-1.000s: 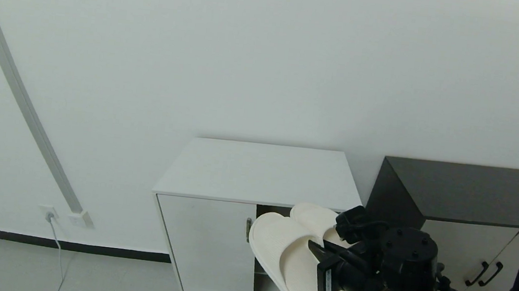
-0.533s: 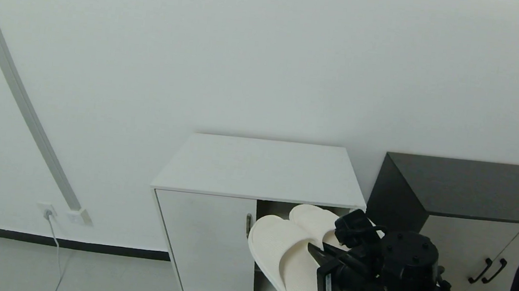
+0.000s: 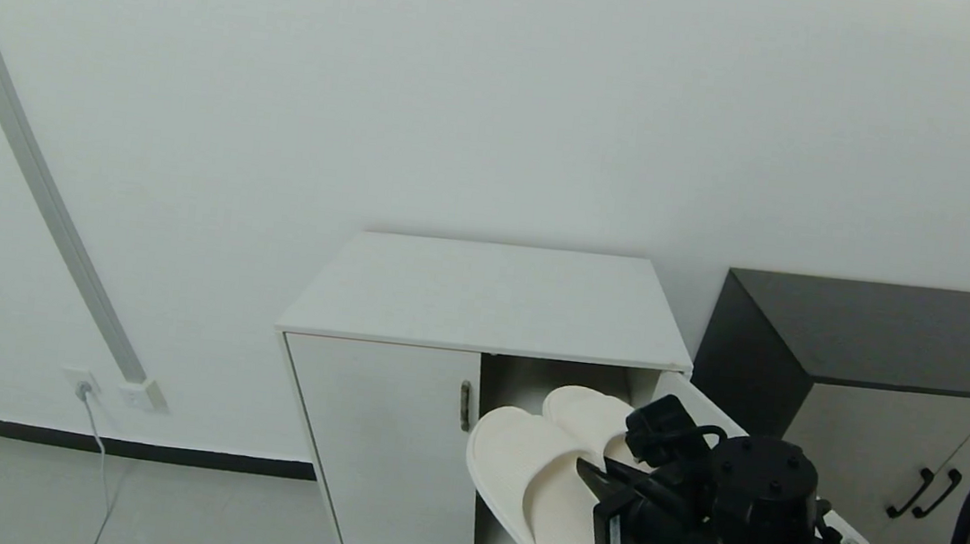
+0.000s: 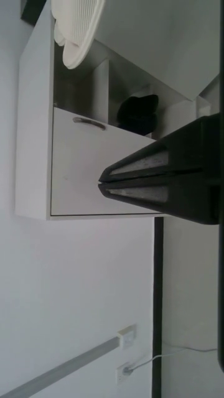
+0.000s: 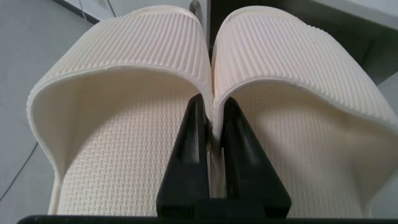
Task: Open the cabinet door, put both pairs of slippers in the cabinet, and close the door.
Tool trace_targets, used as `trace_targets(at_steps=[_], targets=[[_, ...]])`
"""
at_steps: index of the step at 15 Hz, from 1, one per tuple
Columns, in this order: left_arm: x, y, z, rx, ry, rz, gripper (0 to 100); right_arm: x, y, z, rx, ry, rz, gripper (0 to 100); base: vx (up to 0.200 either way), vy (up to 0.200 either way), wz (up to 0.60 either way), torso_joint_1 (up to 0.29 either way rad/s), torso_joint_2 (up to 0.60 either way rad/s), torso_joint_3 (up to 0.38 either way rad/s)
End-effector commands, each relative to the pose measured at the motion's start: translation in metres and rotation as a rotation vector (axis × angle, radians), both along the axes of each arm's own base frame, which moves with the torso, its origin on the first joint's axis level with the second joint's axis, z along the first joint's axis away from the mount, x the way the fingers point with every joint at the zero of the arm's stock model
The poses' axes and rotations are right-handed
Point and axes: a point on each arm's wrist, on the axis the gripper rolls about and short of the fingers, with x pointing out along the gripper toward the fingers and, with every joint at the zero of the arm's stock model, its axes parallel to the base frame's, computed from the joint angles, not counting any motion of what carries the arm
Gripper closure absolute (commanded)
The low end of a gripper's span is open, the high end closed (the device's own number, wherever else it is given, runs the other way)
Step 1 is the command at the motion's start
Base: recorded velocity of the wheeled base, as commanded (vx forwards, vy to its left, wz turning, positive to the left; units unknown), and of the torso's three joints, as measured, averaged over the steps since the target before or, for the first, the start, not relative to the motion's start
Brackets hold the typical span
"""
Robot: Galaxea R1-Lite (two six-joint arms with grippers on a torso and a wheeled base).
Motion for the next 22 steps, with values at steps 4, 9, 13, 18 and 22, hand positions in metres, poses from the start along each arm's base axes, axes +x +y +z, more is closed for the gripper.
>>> trace_targets(at_steps=[4, 9, 13, 18, 22], targets=[[0.0000, 0.0000, 0.0004, -0.001, -0.001, 0.001, 100, -0.0010, 0.0006, 0.0000, 0.001, -0.001, 0.004, 100, 0.000, 0.000, 0.00, -0.161, 0.38, 0.215], [0.0000, 0.0000, 0.0004, -0.001, -0.001, -0.001, 100, -0.0019, 0.0017, -0.0038, -0.004, 0.004, 0.009, 100, 0.000, 0.000, 0.00, -0.200, 0.46, 0.268], [0.0000, 0.0000, 0.0004, -0.001, -0.001, -0.001, 100, -0.0032, 0.0030, -0.0068, -0.003, 0.003, 0.015, 100, 0.000, 0.000, 0.00, -0.227, 0.55, 0.318], [0.0000, 0.0000, 0.0004, -0.001, -0.001, -0.004, 100, -0.0028, 0.0021, -0.0083, -0.004, 0.004, 0.012, 100, 0.000, 0.000, 0.00, -0.204, 0.53, 0.325], [0.0000, -0.0001, 0.0004, -0.001, -0.001, -0.002, 100, -0.0043, 0.0005, -0.0061, 0.010, -0.010, 0.012, 100, 0.000, 0.000, 0.00, -0.178, 0.50, 0.320]])
